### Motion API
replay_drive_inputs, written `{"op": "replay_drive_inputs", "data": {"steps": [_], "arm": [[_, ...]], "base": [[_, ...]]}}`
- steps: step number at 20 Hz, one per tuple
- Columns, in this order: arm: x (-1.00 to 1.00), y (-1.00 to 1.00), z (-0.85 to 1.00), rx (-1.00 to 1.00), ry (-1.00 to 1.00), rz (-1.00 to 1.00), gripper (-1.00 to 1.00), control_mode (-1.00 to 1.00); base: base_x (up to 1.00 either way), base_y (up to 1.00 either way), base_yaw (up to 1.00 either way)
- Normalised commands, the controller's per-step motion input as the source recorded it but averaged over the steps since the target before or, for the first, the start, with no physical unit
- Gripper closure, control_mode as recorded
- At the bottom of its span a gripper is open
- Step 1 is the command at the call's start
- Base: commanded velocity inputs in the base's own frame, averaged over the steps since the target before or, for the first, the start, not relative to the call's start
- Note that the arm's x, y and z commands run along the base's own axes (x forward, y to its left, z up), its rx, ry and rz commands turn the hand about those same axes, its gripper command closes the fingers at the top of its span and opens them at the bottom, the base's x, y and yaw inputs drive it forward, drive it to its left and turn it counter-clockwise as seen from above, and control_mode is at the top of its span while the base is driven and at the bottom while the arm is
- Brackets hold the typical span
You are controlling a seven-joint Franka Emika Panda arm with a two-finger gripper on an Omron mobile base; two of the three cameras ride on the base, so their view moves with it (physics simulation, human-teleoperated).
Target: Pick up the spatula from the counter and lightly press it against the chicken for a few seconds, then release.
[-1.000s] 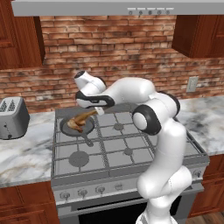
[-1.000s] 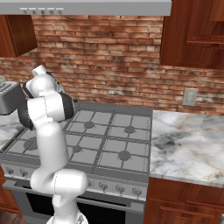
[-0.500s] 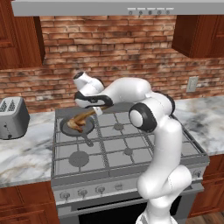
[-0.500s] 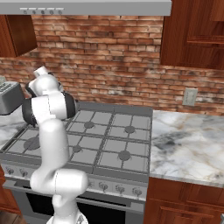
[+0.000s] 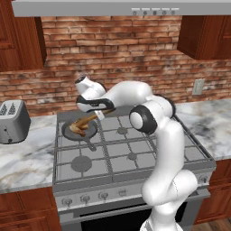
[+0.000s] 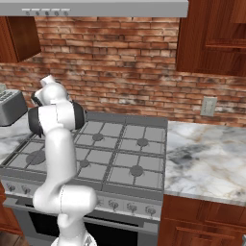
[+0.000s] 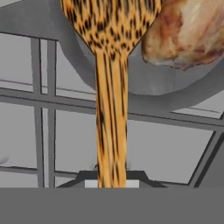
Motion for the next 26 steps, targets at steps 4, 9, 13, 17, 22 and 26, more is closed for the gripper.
{"op": "replay_drive_inputs", "data": {"steps": [4, 9, 13, 17, 22, 26], "arm": [[0.22, 0.08, -0.11, 0.0, 0.0, 0.0, 1.0, -1.0], [0.21, 0.08, -0.14, 0.0, 0.01, 0.0, 1.0, -1.0], [0.22, 0.11, -0.22, 0.0, 0.03, 0.0, 1.0, -1.0], [0.23, 0.11, -0.19, 0.0, 0.04, 0.0, 1.0, -1.0], [0.23, 0.09, -0.11, 0.0, 0.03, 0.0, 1.0, -1.0], [0.2, 0.06, -0.1, 0.0, 0.03, 0.0, 1.0, -1.0]], "base": [[0.0, 0.0, 0.0], [0.0, 0.0, 0.0], [0.0, 0.0, 0.0], [0.0, 0.0, 0.0], [0.0, 0.0, 0.0], [0.0, 0.0, 0.0]]}}
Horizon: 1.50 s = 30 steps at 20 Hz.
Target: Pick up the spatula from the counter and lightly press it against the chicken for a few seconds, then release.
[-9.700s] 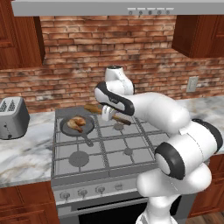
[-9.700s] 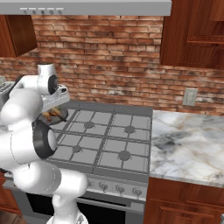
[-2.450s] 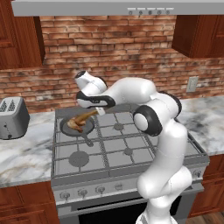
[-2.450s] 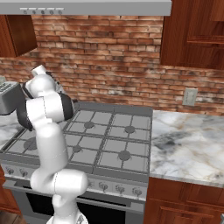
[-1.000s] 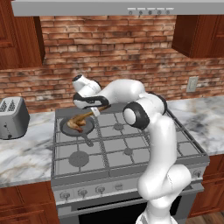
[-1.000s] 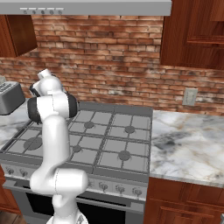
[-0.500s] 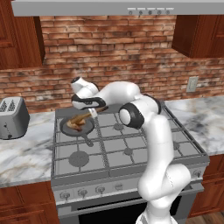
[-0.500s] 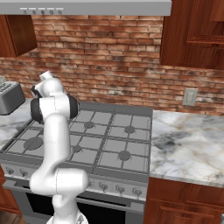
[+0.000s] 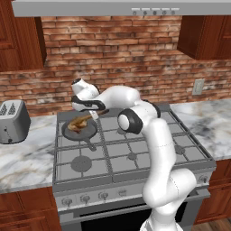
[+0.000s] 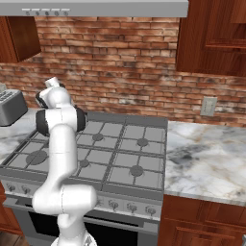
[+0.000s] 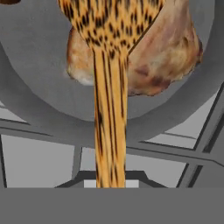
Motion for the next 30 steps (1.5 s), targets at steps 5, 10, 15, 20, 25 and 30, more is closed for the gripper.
{"op": "replay_drive_inputs", "data": {"steps": [5, 10, 15, 20, 25, 30], "arm": [[0.1, 0.01, -0.11, 0.0, 0.05, 0.0, 1.0, -1.0], [0.0, 0.0, -0.19, 0.0, 0.09, 0.0, 1.0, -1.0], [0.0, 0.0, -0.24, 0.0, 0.1, 0.0, 1.0, -1.0], [-0.01, 0.0, -0.14, -0.02, 0.06, 0.0, 1.0, -1.0], [-0.01, 0.0, 0.0, -0.06, 0.01, 0.0, 1.0, -1.0], [0.0, 0.0, 0.0, -0.05, 0.0, 0.0, 1.0, -1.0]], "base": [[0.0, 0.0, 0.0], [0.0, 0.0, 0.0], [0.0, 0.0, 0.0], [0.0, 0.0, 0.0], [0.0, 0.0, 0.0], [0.0, 0.0, 0.0]]}}
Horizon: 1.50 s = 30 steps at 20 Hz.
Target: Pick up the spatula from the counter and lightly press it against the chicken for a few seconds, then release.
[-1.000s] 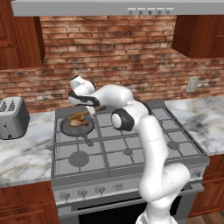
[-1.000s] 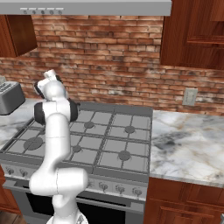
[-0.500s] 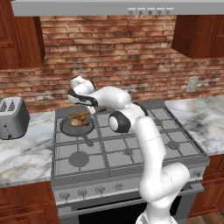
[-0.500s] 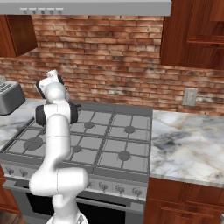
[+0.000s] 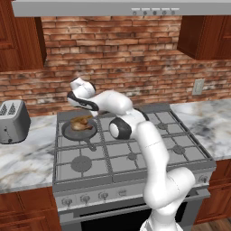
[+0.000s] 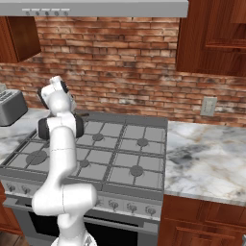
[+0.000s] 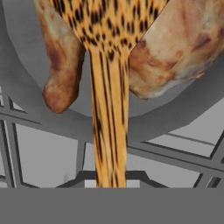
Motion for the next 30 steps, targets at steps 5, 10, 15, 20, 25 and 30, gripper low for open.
{"op": "replay_drive_inputs", "data": {"steps": [5, 10, 15, 20, 25, 30], "arm": [[0.0, 0.0, 0.0, -0.02, 0.0, 0.0, 1.0, -1.0], [0.0, 0.0, -0.02, -0.01, 0.01, 0.0, 1.0, -1.0], [-0.01, 0.0, -0.06, -0.01, 0.0, 0.0, 1.0, -1.0], [-0.05, 0.0, -0.09, -0.01, 0.0, 0.0, 1.0, -1.0], [-0.08, 0.0, -0.1, 0.0, 0.0, 0.0, 1.0, -1.0], [-0.06, 0.0, -0.09, 0.0, 0.0, 0.0, 1.0, -1.0]], "base": [[0.0, 0.0, 0.0], [0.0, 0.0, 0.0], [0.0, 0.0, 0.0], [0.0, 0.0, 0.0], [0.0, 0.0, 0.0], [0.0, 0.0, 0.0]]}}
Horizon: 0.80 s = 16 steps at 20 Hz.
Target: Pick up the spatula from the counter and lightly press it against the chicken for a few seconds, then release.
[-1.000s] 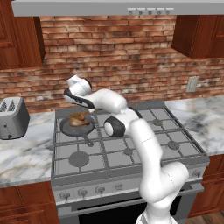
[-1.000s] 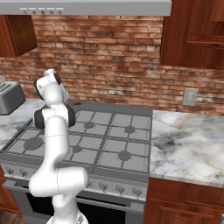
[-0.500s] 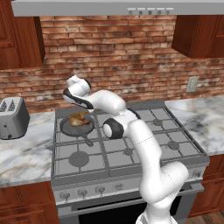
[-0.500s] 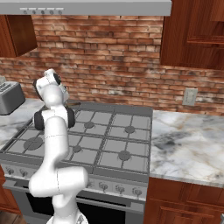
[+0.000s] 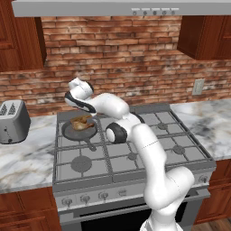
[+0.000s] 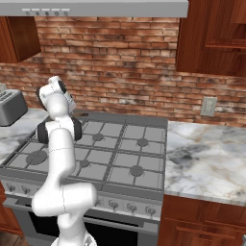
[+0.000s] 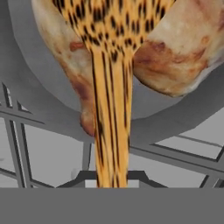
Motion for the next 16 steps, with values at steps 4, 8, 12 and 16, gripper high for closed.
{"op": "replay_drive_inputs", "data": {"steps": [4, 8, 12, 16], "arm": [[-0.05, -0.01, -0.05, 0.0, 0.0, 0.0, 1.0, -1.0], [-0.07, -0.05, -0.03, 0.0, 0.0, 0.0, 1.0, -1.0], [-0.14, -0.13, -0.02, 0.0, 0.0, 0.0, 1.0, -1.0], [-0.15, -0.11, -0.07, 0.0, 0.0, 0.0, 1.0, -1.0]], "base": [[0.0, 0.0, 0.0], [0.0, 0.0, 0.0], [0.0, 0.0, 0.0], [0.0, 0.0, 0.0]]}}
